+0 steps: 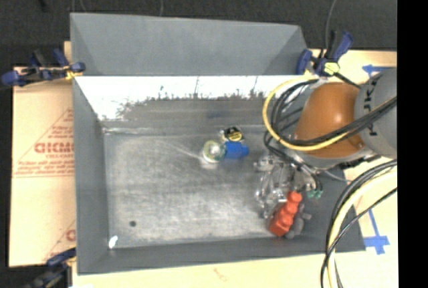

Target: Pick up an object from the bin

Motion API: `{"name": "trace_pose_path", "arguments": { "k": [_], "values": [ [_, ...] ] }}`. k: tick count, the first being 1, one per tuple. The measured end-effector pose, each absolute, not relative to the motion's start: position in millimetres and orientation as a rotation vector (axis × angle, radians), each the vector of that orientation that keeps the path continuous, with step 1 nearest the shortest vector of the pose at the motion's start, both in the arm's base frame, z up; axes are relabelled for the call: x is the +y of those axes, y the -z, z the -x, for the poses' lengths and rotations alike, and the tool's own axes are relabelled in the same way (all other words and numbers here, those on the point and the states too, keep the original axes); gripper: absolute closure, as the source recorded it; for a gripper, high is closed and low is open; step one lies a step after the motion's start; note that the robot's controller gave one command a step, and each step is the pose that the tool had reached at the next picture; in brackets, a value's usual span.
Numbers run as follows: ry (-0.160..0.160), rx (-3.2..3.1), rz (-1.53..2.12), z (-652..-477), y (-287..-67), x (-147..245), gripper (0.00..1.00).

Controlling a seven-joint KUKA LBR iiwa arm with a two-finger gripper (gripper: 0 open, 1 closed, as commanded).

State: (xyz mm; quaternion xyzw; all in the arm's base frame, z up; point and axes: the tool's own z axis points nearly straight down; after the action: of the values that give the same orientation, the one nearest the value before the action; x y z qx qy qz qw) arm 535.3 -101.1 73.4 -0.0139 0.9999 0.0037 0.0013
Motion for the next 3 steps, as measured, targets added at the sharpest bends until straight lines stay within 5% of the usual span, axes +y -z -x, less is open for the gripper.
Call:
{"name": "trace_pose_path", "arguments": {
  "k": [1, 2, 3],
  "values": [
    [0.003, 3.117, 0.344, -608.6, -80, -98, 0.00],
    [0.006, 3.130, 0.371, -620.3, -81, -43, 0.00],
    [0.012, 3.065, 0.639, -612.4, -75, -11, 0.00]
  ]
}}
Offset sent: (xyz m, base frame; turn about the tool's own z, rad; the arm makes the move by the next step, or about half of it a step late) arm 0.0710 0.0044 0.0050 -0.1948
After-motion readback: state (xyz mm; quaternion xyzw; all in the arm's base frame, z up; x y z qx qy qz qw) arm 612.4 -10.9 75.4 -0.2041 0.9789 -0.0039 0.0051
